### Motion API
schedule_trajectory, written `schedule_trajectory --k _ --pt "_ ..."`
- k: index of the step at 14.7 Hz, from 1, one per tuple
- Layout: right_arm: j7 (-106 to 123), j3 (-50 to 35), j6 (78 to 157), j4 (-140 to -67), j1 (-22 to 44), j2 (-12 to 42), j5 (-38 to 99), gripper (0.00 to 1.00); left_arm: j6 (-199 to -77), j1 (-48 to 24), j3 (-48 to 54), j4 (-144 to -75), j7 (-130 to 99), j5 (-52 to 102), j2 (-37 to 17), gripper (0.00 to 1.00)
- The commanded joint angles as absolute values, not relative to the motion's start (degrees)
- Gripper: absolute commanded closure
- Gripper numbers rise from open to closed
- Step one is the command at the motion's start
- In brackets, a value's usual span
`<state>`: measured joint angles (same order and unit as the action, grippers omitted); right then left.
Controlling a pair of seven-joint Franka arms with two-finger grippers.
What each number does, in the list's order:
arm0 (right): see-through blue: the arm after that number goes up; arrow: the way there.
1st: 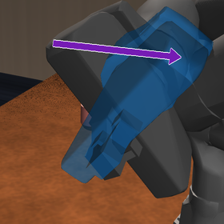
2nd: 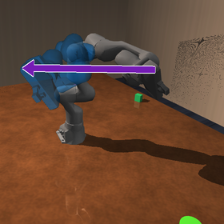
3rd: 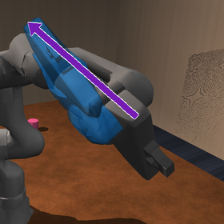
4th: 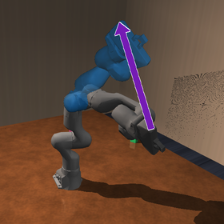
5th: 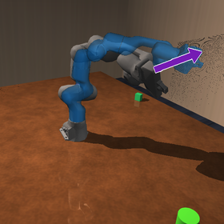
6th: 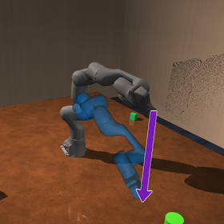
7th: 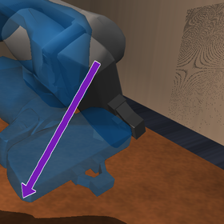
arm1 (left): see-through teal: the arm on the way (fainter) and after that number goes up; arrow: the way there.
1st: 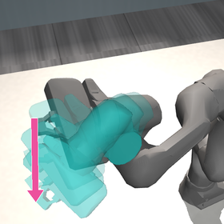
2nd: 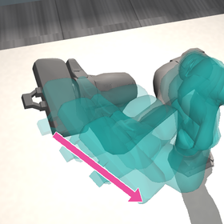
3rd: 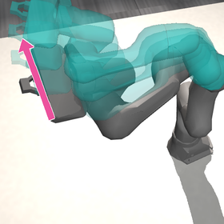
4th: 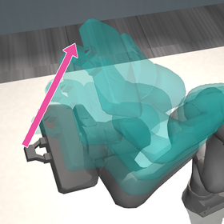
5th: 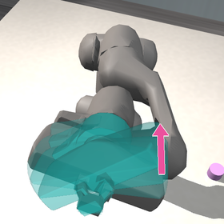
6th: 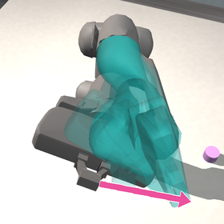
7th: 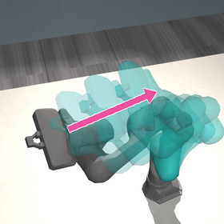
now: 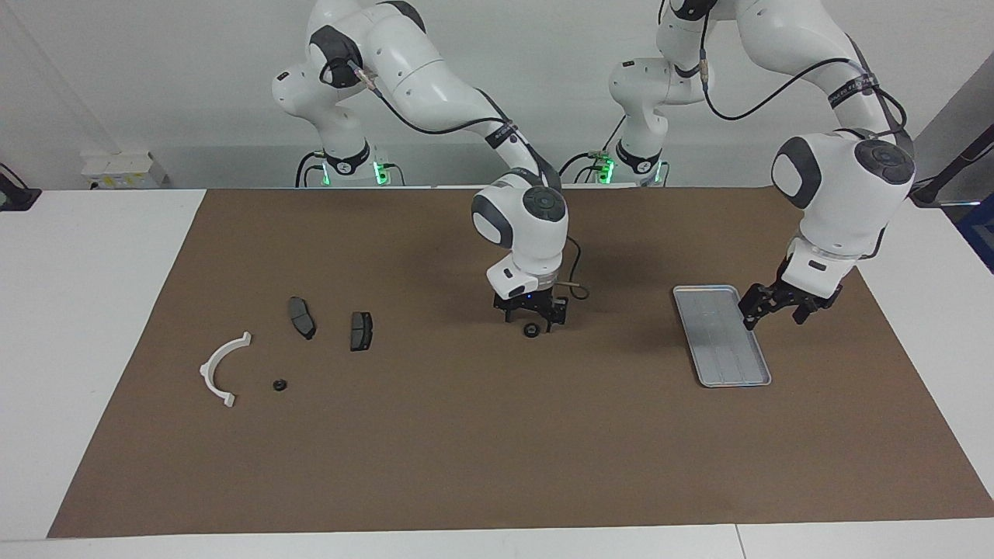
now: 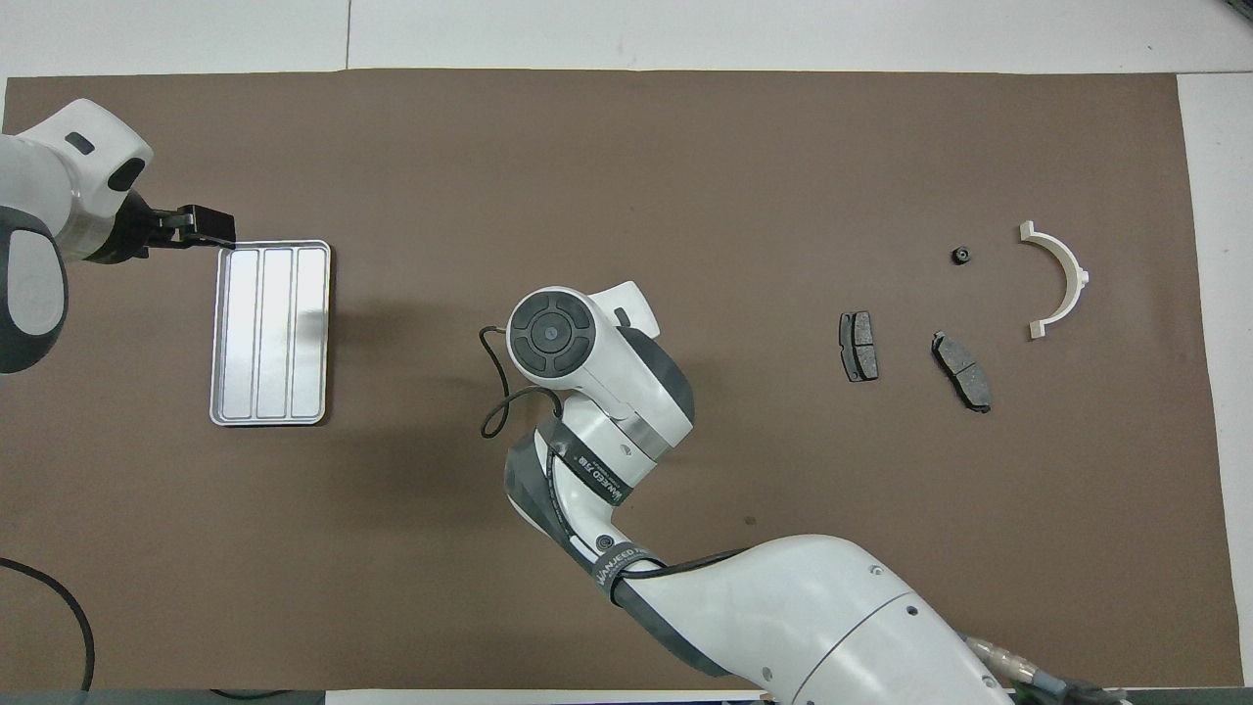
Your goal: Place bearing gear from tray to pile
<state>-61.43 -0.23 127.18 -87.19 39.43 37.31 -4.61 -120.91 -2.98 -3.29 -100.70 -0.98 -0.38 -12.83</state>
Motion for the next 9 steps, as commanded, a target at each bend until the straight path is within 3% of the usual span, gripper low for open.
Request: schedule_trajectory --k 1,3,5,6,9 --pt "-63.3 -0.3 128.4 -87.3 39.6 37.7 -5.9 0.21 -122.6 -3.1 -3.4 -103.2 0.1 0.5 -11.0 0.00" --pt "-63.3 -0.3 128.1 -87.2 39.6 37.7 -5.9 0.41 -122.5 -3.0 -3.4 -103.2 0.1 0.5 -11.0 0.00" --pt "-63.3 -0.3 127.8 -87.0 39.5 37.7 -5.5 0.84 -121.7 -3.2 -3.4 -102.7 0.0 0.5 -11.0 0.00" --pt "-63.3 -0.3 127.6 -86.8 39.4 37.8 -5.1 1.00 -121.5 -3.3 -3.3 -102.2 -0.2 0.5 -11.1 0.00" --pt "-63.2 -0.3 127.4 -86.7 39.0 37.9 -5.0 1.00 -118.1 -3.4 -2.7 -100.7 -0.3 0.5 -9.4 0.00"
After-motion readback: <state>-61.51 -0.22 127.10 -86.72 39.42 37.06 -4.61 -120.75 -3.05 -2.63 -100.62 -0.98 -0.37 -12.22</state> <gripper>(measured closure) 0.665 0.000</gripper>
